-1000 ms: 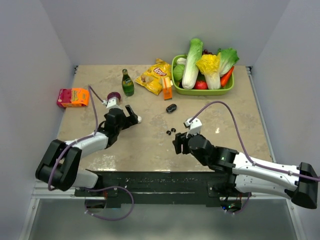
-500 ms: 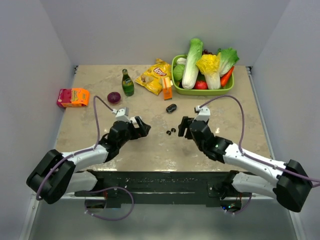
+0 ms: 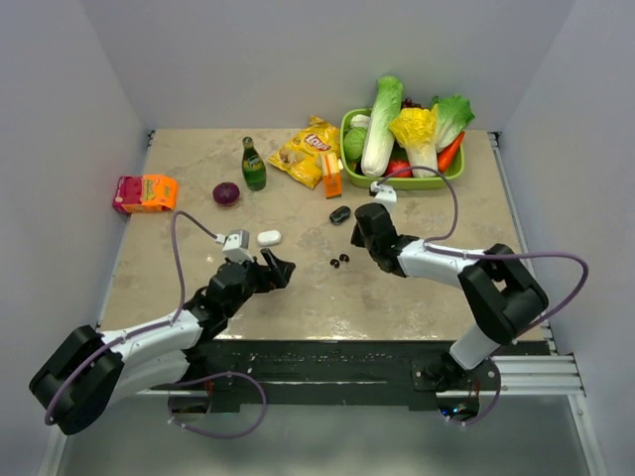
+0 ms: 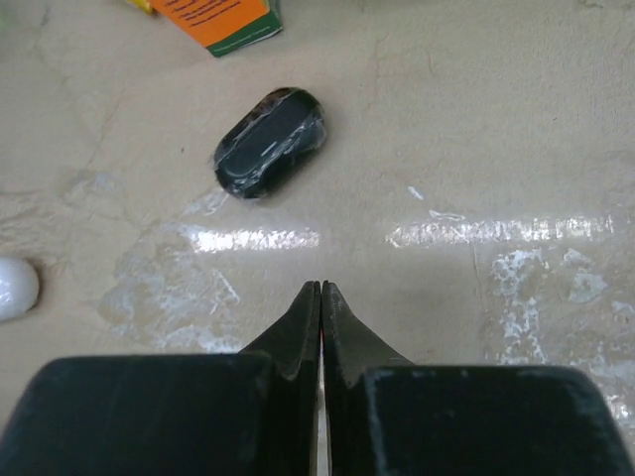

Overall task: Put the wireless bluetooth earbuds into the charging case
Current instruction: Move the charging case to the center of the board.

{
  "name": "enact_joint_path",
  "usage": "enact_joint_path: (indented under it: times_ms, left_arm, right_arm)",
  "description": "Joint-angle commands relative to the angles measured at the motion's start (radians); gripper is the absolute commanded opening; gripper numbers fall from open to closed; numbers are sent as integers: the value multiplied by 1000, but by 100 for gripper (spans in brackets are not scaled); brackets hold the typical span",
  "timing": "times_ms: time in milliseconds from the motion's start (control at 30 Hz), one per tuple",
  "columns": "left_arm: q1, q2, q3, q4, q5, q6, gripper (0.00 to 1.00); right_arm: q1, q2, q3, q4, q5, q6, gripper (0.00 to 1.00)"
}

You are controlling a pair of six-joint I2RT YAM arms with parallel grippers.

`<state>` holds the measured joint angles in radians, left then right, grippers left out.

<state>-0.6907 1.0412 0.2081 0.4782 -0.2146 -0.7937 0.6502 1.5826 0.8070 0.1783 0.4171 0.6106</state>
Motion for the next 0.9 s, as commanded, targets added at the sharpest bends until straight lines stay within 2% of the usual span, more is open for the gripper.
enact_joint_path:
  times_ms: [0, 233, 500, 667, 867]
  left_arm:
    - [-7, -64, -33, 5, -35, -2, 89]
    - [-9, -53, -38, 8, -2, -2, 88]
    - [-7, -46, -56, 25, 12, -4, 88]
    - [-7, -24, -58, 39, 18, -4, 88]
    - [-7, -1, -62, 66, 29, -10, 87]
  right_arm:
    - [-58, 100, 50, 84, 0, 18, 0]
    - [-95, 263, 170, 92, 8, 28, 0]
    - [-110, 364, 300, 61, 55, -26, 0]
    - [-113, 381, 322, 32, 40, -38, 0]
    - [-110, 346, 238, 75, -27, -26, 0]
